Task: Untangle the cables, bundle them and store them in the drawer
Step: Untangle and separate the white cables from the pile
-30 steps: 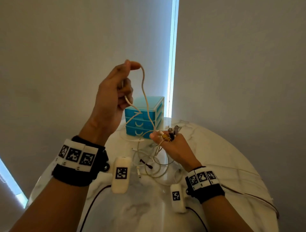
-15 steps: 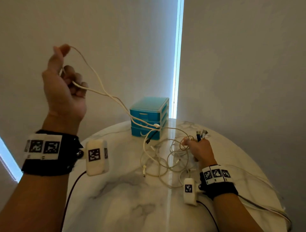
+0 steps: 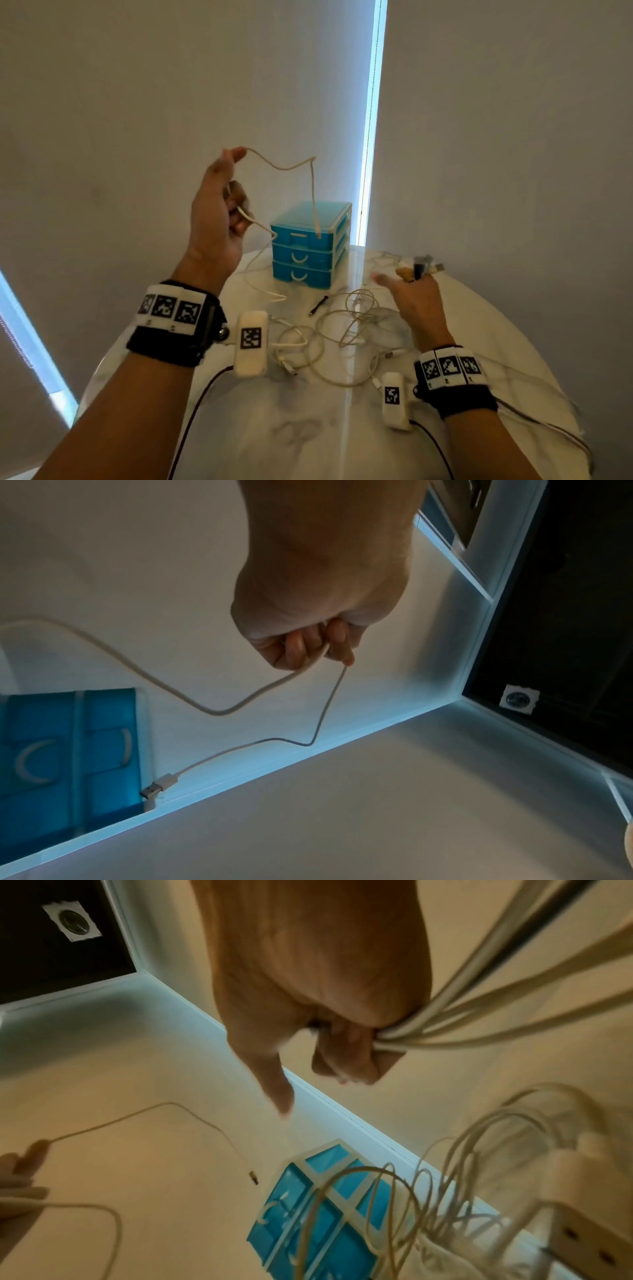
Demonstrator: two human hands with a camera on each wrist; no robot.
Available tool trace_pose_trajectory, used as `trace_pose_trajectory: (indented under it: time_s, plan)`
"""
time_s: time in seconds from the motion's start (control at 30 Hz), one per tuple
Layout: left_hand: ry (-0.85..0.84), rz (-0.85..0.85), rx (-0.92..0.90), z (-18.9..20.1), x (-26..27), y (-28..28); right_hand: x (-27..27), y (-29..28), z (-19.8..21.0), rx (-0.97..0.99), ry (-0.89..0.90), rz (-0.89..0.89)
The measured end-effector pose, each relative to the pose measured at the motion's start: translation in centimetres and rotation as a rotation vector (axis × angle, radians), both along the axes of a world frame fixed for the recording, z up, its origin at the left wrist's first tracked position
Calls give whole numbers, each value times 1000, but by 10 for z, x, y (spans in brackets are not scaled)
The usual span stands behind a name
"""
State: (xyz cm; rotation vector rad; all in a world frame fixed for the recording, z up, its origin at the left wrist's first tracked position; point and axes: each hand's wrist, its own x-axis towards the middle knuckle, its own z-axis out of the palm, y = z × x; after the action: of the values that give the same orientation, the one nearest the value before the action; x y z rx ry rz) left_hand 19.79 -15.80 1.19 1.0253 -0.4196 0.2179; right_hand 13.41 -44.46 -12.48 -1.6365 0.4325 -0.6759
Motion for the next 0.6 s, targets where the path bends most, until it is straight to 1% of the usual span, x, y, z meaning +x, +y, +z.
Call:
trace_pose_trajectory:
  time_s: [0.03, 0.07, 0.13, 0.2, 0.27, 0.33, 0.4, 0.5, 0.57, 0.6]
  plan:
    - [-9, -17, 32, -3, -2, -5, -4, 0, 5, 89, -70, -33]
    - [-17, -31, 64, -5, -4, -10, -8, 2, 10, 179, -104, -8]
    - [-39, -63, 152, -8, -10, -21, -17, 12, 21, 296, -107, 196]
    - [-75, -84, 293, -11, -19, -32, -18, 22, 27, 393, -36, 400]
    - [-123, -127, 438, -14, -29, -41, -16, 24, 26, 556, -1, 538]
    - [-182, -179, 554, -15, -40, -46, -17, 21, 25, 774, -26, 624]
    - [-240, -216, 664, -14, -53, -49, -18, 15, 21, 897, -27, 682]
    - [-312, -241, 816, -8, -67, -49, -19, 14, 17, 933, 8, 733]
    - [-355, -304, 884, -5, -71, -43, -16, 13, 14, 982, -45, 686]
    - [-378, -349, 914, -5, -71, -39, -15, 11, 13, 1018, -99, 629]
